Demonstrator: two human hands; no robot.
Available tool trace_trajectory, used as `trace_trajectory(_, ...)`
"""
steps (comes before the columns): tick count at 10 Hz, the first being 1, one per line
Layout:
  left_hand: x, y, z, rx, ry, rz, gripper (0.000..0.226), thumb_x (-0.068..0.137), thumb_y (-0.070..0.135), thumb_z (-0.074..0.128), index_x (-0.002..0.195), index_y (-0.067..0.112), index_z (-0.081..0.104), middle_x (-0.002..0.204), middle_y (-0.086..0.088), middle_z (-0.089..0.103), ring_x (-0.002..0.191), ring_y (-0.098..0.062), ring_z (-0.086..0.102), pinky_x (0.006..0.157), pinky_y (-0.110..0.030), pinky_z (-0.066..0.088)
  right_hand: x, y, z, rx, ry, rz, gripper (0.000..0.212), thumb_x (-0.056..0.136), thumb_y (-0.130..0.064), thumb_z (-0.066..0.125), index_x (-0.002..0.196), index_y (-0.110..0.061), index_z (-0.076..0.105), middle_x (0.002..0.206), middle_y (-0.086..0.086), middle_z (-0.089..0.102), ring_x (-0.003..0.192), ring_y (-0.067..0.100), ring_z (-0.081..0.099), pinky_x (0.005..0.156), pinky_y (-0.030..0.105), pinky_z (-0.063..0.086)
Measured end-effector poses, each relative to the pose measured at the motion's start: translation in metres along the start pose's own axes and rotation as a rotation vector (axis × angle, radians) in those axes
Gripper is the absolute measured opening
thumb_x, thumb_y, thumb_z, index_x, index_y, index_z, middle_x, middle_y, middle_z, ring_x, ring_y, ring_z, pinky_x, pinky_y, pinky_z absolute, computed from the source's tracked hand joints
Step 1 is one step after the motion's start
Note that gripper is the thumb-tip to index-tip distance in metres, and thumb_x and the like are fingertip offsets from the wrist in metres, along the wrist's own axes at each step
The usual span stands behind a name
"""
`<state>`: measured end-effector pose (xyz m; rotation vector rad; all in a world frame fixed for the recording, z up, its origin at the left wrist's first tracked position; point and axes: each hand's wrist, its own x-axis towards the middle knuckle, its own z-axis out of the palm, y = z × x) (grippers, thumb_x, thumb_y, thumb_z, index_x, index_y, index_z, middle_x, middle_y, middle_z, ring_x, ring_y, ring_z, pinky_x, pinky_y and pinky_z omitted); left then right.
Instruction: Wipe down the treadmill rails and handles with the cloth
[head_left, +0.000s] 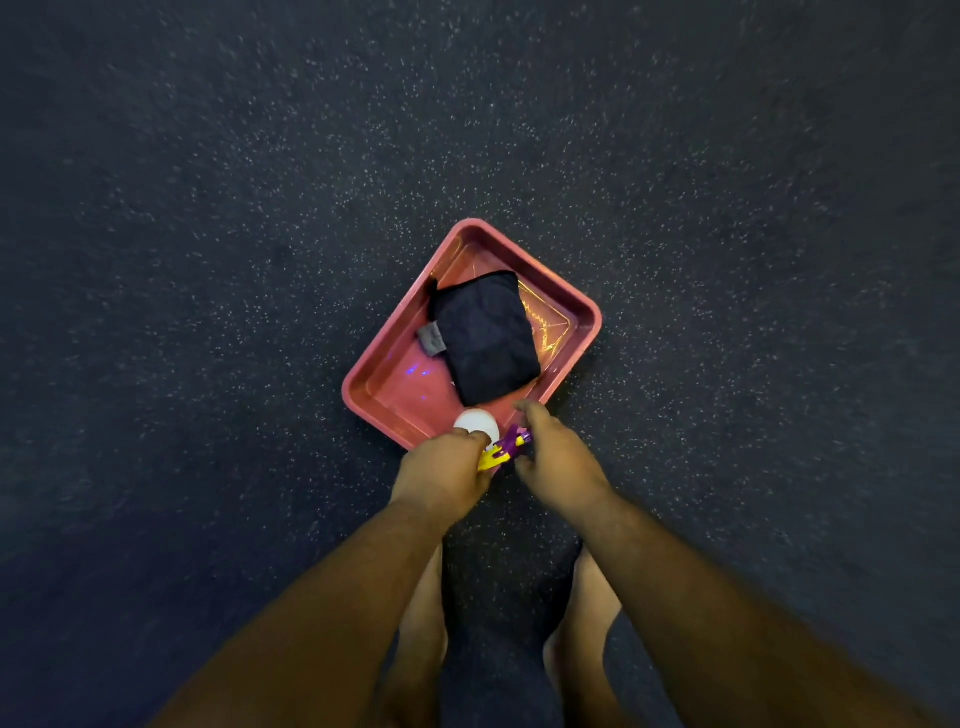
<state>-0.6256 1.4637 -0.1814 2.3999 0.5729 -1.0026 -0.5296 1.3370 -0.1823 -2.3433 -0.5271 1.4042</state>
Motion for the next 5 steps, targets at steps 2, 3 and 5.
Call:
trace_trajectory(2,0.0016,0.0054,0.0012,0.040,0.026,-0.010,0.030,0.096,0.038,0.054,0.120,0.021,0.060,0.111,-0.004,0.063,0.097,-0.027,0.064,0.078,-0.037,0.049,0.0021,0.0034,0.0048,0.009,0.072,0.012,0.048,0.089,-0.007,0.063,0.133,-0.023,0.053,0.132,0.003,0.056,0.114,0.019,0.058,0.097,0.031,0.047)
trace_trajectory(3,-0.0024,0.0062,0.0027,0.054,0.028,-0.022,0.031,0.098,0.038,0.052,0.121,0.019,0.059,0.109,-0.004,0.063,0.096,-0.025,0.063,0.078,-0.036,0.048,-0.0011,0.0022,0.0057,0.033,0.081,0.003,0.046,0.089,-0.007,0.064,0.131,-0.023,0.054,0.132,0.002,0.056,0.114,0.018,0.058,0.098,0.031,0.046)
trace_trajectory(5,-0.0035,-0.0037,0.0023,-0.275,-0.041,-0.039,0.061,0.088,0.046,0.068,0.142,0.022,0.050,0.133,-0.006,0.060,0.115,-0.025,0.060,0.095,-0.034,0.049,-0.0054,0.0059,0.0015,0.283,0.158,0.078,0.058,0.093,-0.010,0.060,0.146,-0.025,0.043,0.142,0.005,0.052,0.125,0.021,0.053,0.104,0.030,0.041)
